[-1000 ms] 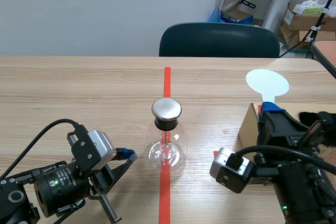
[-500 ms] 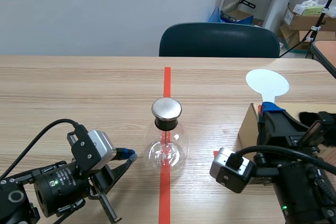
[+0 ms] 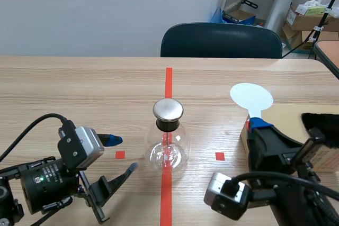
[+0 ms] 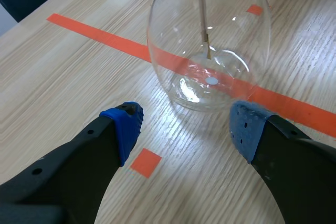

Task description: Do the electroscope experiment

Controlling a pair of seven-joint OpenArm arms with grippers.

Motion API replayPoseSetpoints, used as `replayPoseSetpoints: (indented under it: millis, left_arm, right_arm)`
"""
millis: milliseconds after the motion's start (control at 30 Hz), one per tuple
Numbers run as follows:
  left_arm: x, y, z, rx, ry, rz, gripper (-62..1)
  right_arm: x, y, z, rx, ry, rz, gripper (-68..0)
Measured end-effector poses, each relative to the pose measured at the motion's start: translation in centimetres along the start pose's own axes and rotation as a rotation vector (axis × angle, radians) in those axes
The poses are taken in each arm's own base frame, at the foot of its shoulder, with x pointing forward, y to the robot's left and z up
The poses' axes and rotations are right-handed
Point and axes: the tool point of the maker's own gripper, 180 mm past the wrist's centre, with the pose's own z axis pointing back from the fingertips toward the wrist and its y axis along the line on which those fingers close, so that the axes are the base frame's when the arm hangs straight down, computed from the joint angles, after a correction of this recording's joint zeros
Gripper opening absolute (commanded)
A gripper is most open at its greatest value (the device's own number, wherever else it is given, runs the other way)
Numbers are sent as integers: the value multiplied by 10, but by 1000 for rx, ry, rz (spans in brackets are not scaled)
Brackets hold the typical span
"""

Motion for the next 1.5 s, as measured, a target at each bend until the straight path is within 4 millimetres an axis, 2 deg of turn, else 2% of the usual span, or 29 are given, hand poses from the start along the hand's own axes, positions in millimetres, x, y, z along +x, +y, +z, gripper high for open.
replayPoseSetpoints:
  millis: [133,233,433,500,700,800,900,1067,1300,1500]
  left_arm:
    - [21,-8,10,-33,-75,21,-230]
    - [37,-20,26,-76,-138,14,-230]
    - [41,-46,53,-143,-127,67,-229]
    - [42,-51,60,-150,-125,95,-206]
    - [63,-47,79,-163,-179,149,-202]
    - [75,-38,83,-153,-203,178,-202]
    - [83,-28,86,-134,-215,215,-202]
    - [83,-16,95,-132,-195,224,-201]
    - [96,-24,109,-164,-256,248,-202]
    - [95,-39,120,-198,-246,282,-202]
  right_arm:
    - [1,-2,6,4,9,-21,-653]
    - [0,2,12,23,5,-25,-649]
    - [-13,6,26,54,-7,-63,-642]
    - [-21,4,27,47,-6,-65,-642]
    - [-39,-4,29,21,-20,-53,-642]
    - [-43,-5,32,16,-59,-37,-642]
    - [-48,5,37,40,-65,-30,-642]
    - [-55,36,46,118,-45,-49,-642]
    - [-57,43,42,128,-46,-41,-642]
    - [-61,50,46,154,-23,-30,-642]
